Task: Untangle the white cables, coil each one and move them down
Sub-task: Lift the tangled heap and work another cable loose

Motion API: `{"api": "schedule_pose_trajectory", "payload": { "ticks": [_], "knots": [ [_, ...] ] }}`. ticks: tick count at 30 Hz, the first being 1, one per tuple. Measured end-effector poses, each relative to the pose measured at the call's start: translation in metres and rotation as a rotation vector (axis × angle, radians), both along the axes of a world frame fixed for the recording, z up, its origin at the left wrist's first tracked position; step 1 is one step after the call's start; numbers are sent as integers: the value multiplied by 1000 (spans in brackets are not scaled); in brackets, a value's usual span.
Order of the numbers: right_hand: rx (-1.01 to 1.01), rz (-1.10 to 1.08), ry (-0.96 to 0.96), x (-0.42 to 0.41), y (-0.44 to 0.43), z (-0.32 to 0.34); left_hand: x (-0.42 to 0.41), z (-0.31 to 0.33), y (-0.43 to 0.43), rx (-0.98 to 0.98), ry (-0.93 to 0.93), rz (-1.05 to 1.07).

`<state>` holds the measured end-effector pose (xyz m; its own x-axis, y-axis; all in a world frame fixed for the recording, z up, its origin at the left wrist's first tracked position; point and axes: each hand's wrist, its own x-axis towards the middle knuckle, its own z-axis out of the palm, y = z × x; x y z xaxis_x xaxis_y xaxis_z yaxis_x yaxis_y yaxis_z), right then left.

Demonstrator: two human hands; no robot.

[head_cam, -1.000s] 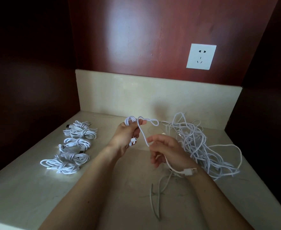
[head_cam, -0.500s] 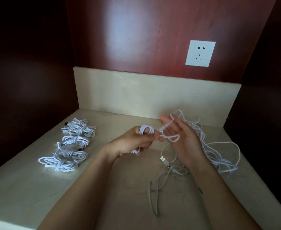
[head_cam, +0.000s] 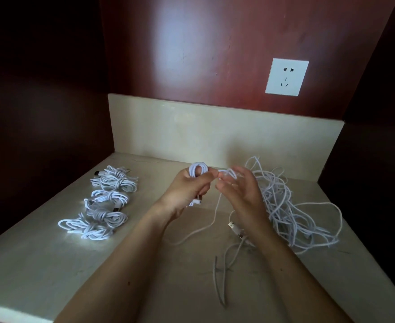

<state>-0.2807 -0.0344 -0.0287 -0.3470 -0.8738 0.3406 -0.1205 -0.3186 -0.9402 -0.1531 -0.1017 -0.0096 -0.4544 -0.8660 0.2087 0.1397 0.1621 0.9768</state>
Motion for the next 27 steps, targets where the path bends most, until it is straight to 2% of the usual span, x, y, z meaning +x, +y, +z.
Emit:
{"api": "schedule_pose_trajectory", "payload": {
  "ticks": [4, 7, 18, 21, 24, 27],
  "knots": [
    [-129, -120, 118, -2, 0, 2, -2, -2, 5, -23, -90, -42],
    [-116, -162, 83, -6, -1, 1, -3, -2, 5, -26, -92, -52],
    [55, 223, -693, -1, 1, 16, -6, -7, -1, -37, 11, 39],
    [94, 348, -795, -7, 1, 19, -7, -7, -5, 23, 62, 138],
    [117, 273, -614, -15, 5, 21, -1, -7, -15, 169, 165, 239],
    [161, 123, -200, -13, 7, 17, 3, -7, -24, 351, 364, 138]
  ]
}}
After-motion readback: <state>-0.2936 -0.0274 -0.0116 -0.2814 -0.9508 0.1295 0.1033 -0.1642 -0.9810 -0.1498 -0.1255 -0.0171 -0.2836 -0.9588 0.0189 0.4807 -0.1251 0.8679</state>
